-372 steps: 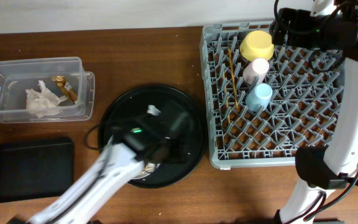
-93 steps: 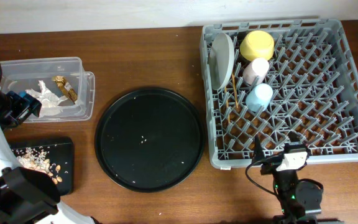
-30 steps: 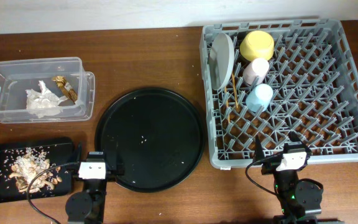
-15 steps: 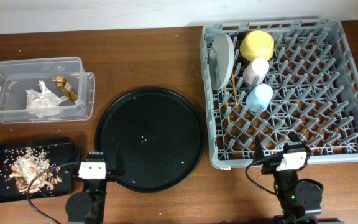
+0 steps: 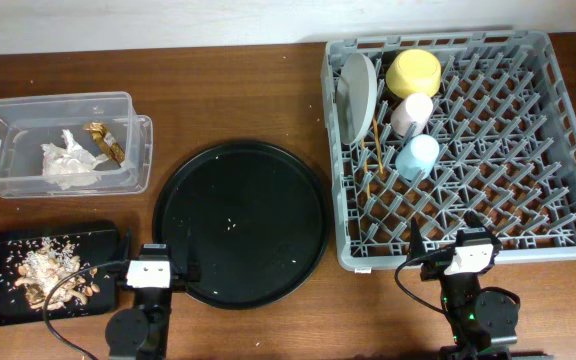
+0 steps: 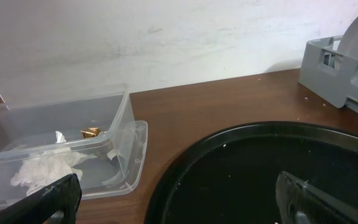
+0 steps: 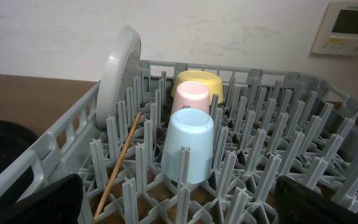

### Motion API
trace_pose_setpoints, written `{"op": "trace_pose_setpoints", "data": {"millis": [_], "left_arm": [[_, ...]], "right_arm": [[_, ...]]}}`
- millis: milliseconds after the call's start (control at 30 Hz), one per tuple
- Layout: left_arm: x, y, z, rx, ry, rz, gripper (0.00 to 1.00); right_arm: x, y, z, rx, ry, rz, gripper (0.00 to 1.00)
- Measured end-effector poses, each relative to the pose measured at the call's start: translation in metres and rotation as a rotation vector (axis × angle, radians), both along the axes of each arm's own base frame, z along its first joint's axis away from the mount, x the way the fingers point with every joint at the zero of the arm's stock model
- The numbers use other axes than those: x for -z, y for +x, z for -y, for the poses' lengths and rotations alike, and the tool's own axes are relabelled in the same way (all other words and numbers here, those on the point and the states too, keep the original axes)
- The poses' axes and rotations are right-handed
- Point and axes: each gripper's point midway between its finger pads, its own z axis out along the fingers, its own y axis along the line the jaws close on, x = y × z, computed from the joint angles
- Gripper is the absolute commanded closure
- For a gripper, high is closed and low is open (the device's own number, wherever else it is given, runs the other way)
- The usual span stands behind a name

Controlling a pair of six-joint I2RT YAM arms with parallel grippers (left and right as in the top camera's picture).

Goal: Sort waste into correct bins and load items into the dishwasher rack

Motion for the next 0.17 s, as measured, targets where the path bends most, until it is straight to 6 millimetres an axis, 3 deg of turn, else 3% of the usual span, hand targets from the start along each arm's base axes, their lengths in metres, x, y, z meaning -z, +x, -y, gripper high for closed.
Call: {"op": "trace_pose_setpoints", "data": {"millis": [167], "left_arm": [[0.0,0.0,0.0,0.0,0.0,0.0,0.01]], "right_arm": [[0.0,0.0,0.0,0.0,-0.001,0.0,0.02]]}}
